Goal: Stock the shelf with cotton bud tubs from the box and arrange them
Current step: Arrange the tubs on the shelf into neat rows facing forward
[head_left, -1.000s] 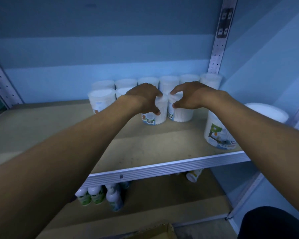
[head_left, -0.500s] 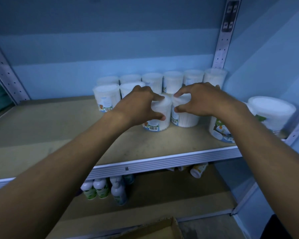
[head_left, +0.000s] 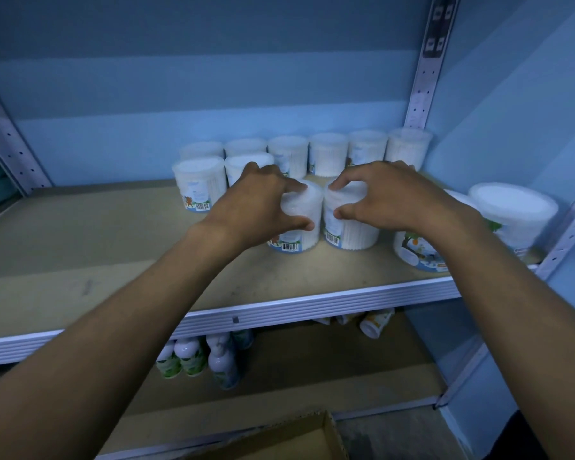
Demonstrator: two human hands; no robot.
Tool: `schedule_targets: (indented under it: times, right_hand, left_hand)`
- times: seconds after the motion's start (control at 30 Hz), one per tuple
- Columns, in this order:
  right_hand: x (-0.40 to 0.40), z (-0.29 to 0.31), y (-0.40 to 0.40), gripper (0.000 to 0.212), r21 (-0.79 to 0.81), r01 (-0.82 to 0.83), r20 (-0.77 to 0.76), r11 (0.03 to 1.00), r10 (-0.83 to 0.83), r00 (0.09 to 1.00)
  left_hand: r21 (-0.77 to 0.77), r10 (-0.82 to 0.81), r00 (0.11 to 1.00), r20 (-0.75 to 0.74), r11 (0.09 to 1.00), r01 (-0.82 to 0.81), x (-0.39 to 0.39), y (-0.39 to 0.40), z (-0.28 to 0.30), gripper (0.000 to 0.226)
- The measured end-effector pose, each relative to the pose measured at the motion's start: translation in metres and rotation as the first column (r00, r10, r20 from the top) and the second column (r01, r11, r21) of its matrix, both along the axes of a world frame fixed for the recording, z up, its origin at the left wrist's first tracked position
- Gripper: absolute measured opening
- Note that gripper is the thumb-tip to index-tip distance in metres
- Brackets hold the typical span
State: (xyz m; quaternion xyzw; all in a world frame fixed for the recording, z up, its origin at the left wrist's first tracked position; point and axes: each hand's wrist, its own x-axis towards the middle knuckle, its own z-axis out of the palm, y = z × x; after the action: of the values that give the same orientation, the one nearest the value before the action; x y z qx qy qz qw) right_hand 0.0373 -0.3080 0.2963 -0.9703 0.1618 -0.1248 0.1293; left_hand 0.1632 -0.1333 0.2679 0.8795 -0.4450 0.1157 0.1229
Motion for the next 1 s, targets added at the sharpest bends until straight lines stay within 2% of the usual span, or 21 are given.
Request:
schedule_targets:
  times: [0.17,0.3,0.43,0.53,0.63,0.77,1.0]
  right_hand:
    - [-0.007,0.002,0.003,0.038,0.062,-0.059,-0.032,0.996,0.061,0.998]
    - [-0.010,0.004,-0.002,0.036,0.099,-0.047,0.024,0.994,0.044,0.999]
    - [-0.016,-0.001,-0.005,0.061,0.103,-0.008,0.056,0.995,0.002,0.998]
    - [-0.018,-0.003,-0.007,0.070,0.088,0.004,0.023,0.996,-0.006,1.000]
    - [-0.021,0.000,-0.009,0.068,0.097,-0.002,0.010,0.995,0.001,1.000]
    - [-0.026,0.006,-0.010,0.066,0.113,-0.029,-0.049,0.993,0.034,0.998]
    - [-0.030,0.009,-0.009,0.074,0.165,-0.098,-0.134,0.981,0.121,0.984]
  left_hand:
    - [-0.008,0.050,0.998,0.039,0.999,-0.050,-0.017,0.000,0.006,0.075]
    - [-0.021,0.073,0.997,-0.005,0.997,-0.073,-0.027,0.003,0.014,0.088]
    - [0.010,0.066,0.982,-0.179,0.998,-0.065,-0.028,0.006,0.020,0.103]
    - [0.040,0.042,0.950,-0.309,0.999,-0.031,-0.027,0.006,0.020,0.100]
    - [0.049,0.019,0.950,-0.310,0.999,-0.004,-0.024,0.009,0.019,0.088]
    - [0.052,0.028,0.954,-0.299,0.999,-0.014,-0.019,0.016,0.021,0.089]
    - [0.004,0.030,0.956,-0.293,1.000,-0.030,-0.026,0.020,0.025,0.087]
